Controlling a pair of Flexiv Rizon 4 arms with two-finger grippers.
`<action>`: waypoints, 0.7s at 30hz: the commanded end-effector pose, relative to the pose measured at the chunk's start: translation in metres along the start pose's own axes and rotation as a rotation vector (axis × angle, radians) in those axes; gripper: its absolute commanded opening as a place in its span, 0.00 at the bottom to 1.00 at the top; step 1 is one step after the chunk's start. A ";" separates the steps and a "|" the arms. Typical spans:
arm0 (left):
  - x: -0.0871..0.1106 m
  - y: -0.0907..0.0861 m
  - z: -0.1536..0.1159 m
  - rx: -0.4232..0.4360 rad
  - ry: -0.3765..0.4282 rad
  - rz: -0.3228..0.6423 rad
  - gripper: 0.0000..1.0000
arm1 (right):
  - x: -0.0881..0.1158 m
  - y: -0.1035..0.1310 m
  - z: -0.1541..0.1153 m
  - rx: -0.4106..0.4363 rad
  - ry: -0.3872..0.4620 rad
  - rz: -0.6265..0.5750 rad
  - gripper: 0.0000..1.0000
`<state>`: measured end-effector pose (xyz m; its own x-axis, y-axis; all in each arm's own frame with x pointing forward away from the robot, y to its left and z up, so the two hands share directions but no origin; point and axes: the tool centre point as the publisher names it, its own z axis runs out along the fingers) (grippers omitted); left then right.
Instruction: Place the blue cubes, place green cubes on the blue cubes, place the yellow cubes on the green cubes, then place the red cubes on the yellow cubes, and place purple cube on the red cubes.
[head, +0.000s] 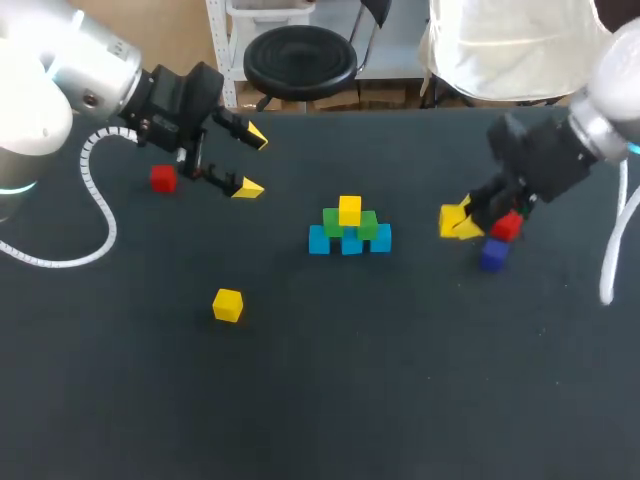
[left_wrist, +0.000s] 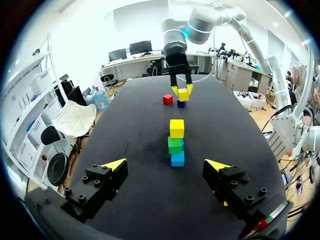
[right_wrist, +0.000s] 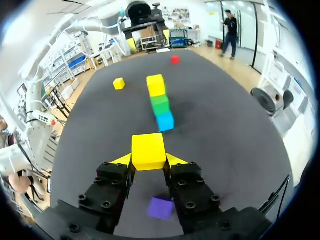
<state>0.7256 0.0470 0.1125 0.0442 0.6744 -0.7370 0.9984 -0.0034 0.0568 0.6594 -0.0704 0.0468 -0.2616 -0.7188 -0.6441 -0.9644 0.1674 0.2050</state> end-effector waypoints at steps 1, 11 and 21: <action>0.000 0.001 0.000 0.002 0.001 0.000 1.00 | 0.006 0.033 0.014 0.090 0.022 0.018 0.00; 0.000 0.001 0.000 0.002 0.001 0.000 1.00 | 0.040 0.035 0.062 -0.013 -0.008 0.039 0.00; 0.000 0.001 0.000 0.002 0.001 0.000 1.00 | 0.040 0.028 0.085 -0.105 -0.017 -0.016 0.00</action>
<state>0.7256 0.0471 0.1125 0.0441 0.6744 -0.7371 0.9984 -0.0033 0.0567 0.6078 -0.0408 -0.0220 -0.2498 -0.7104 -0.6579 -0.9639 0.1178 0.2388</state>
